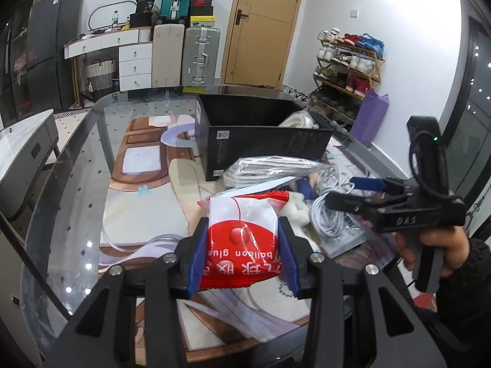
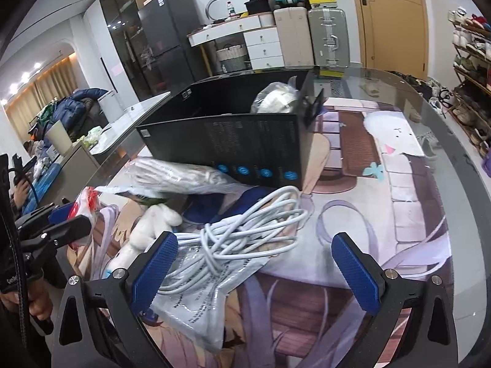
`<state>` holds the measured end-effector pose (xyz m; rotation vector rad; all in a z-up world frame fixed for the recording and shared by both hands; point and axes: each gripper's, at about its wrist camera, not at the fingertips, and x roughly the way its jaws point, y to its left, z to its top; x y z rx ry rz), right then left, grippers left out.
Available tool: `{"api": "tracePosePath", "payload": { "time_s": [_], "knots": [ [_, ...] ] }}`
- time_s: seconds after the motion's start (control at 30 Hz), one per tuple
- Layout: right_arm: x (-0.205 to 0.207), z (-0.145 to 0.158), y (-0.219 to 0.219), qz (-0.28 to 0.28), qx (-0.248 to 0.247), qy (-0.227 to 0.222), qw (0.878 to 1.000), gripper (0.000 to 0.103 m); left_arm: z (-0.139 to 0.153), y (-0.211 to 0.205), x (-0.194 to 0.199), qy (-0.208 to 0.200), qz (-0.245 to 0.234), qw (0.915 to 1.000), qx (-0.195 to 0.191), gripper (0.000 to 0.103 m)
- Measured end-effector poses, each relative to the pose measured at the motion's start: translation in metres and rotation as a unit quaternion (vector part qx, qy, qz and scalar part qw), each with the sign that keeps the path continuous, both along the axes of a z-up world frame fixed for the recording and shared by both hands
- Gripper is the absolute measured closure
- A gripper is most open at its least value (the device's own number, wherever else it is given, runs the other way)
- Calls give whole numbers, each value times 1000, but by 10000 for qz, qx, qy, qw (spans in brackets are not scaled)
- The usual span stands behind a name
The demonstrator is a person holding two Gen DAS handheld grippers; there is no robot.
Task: Organize soft objects
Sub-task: 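Grasp the red balloon glue packet with the left tool while the right tool grasps the coiled cable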
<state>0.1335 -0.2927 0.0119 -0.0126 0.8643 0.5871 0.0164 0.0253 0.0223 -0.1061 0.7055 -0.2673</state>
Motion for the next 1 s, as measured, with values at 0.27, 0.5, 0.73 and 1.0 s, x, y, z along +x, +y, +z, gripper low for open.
{"api": "tracePosePath", "payload": {
  "time_s": [0.27,0.5,0.73,1.0],
  "knots": [
    [13,-4,3,-72,241,167,9995,2,10,-5,-1,-114,-25,9999,34,61],
    [13,-4,8,-12,286,117,9995,29,18,-11,-1,-229,-94,9997,59,61],
    [8,-4,2,-47,439,49,9990,42,21,-14,0,-220,-91,9997,82,61],
    [-5,5,-14,-198,625,-179,9977,43,23,-15,5,-246,-20,9996,95,61]
  ]
}}
